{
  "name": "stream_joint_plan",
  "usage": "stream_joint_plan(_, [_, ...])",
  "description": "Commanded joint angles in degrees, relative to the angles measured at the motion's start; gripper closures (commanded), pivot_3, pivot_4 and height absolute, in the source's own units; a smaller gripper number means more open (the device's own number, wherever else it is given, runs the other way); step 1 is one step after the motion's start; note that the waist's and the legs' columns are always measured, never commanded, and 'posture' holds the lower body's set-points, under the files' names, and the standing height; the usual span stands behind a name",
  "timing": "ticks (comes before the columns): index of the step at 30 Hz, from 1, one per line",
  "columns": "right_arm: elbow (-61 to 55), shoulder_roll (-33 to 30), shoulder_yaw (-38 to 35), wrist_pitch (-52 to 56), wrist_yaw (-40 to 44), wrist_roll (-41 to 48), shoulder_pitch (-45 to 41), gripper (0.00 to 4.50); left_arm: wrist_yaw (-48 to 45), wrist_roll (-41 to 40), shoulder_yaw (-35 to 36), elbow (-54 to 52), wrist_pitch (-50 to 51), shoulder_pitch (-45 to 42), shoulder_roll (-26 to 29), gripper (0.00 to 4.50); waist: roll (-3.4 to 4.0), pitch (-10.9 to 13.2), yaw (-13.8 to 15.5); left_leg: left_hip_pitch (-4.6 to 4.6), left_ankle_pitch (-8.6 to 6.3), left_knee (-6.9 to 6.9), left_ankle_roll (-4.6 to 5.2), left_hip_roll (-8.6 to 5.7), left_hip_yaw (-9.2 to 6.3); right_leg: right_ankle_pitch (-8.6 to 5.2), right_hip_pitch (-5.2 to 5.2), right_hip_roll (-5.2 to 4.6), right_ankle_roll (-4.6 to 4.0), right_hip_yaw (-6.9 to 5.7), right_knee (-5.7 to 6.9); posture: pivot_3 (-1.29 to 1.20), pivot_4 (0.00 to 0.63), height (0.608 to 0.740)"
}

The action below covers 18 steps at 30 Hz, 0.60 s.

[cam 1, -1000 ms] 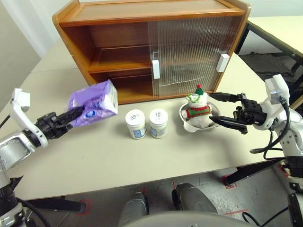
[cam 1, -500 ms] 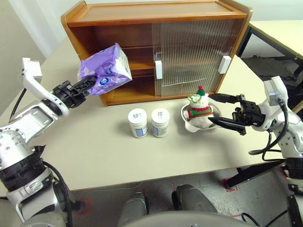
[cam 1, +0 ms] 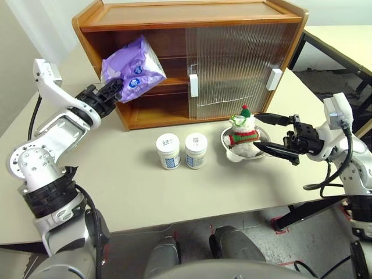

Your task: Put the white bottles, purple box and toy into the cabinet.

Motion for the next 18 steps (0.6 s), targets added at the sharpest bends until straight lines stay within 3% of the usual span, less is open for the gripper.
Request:
stream_joint_plan(1, [-0.6, -0.2, 0.3, 0.4, 0.0, 0.2, -0.1, 0.00, 0.8, 3.1, -3.3, 1.4, -2.6, -1.6, -0.9, 4.45, -0.03, 0.0, 0.0, 0.01, -0.01, 0.00, 0.02, -0.02, 0.00, -0.02, 0.03, 0.02, 0.03, 0.00, 0.00, -0.27, 0.033, 0.740])
stream_joint_plan(8, [-2.5, 0.2, 0.6, 0.8, -0.7, 0.5, -0.2, 0.00, 1.3, 8.3, -7.5, 5.0, -8.2, -6.0, -3.9, 4.45, -0.10, 0.1, -0.1, -0.02, -0.09, 0.19, 0.17, -0.10, 0.03, -0.06, 0.09, 0.04, 0.12, 0.04, -0.01, -0.28, 0.032, 0.740])
stream_joint_plan(18, [-4.1, 0.7, 0.3, 0.9, -2.1, 0.5, 1.1, 0.00, 2.1, 13.3, -7.2, 11.9, -17.3, -10.0, -7.4, 4.45, -0.13, 0.1, -1.2, -0.05, -0.25, 0.41, 0.42, -0.16, 0.08, -0.15, 0.19, 0.05, 0.34, 0.09, -0.02, -0.29, 0.033, 0.740])
